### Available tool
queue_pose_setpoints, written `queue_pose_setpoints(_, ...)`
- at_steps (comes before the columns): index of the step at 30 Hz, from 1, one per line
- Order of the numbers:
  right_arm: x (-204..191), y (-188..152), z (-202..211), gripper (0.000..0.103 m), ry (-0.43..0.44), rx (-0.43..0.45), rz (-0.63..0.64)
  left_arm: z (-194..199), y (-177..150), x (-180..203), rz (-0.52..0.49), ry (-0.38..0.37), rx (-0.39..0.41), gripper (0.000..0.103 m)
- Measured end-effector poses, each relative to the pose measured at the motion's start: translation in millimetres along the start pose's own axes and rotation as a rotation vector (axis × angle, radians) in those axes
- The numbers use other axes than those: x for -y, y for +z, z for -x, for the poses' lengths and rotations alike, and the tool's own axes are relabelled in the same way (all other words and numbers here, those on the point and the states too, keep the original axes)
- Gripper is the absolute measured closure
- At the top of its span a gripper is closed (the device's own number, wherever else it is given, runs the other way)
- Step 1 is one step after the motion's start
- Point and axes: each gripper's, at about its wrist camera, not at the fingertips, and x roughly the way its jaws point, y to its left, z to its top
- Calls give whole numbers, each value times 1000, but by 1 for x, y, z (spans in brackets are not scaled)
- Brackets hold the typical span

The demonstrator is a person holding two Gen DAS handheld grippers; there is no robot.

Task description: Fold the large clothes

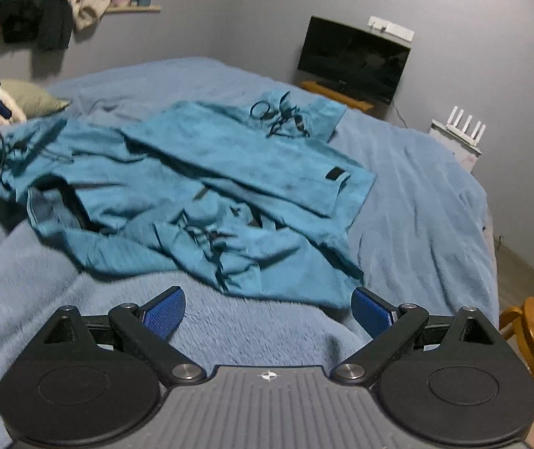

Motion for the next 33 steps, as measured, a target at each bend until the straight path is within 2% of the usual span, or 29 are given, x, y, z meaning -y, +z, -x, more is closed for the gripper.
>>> queue_pose_setpoints(5,1,1,-12,5,38,-14,59,-24,1,11,-137,-40,-29,8)
queue_pose_setpoints(7,4,5,-19,5,55,-20,68,-37,3,16,-205,-14,-33,7)
queue_pose_setpoints(9,6,9,-29,5,67,-27,73,-47,6,15,-231,19,-35,7)
queue_pose_setpoints(13,6,15,-50,5,87,-43,74,-62,8,7,-206,46,-19,7)
queue_pose_setpoints(19,4,19,-68,5,115,-56,73,-62,-2,-11,-113,0,15,6)
queue_pose_setpoints(23,6,19,-70,6,125,-50,72,-61,-7,-18,-55,-1,51,6)
queue_pose_setpoints(30,0,28,-80,10,108,-26,115,-69,-3,-4,-170,32,118,6)
queue_pose_setpoints(33,-3,32,-83,15,102,-13,138,-74,-1,-5,-197,17,118,7)
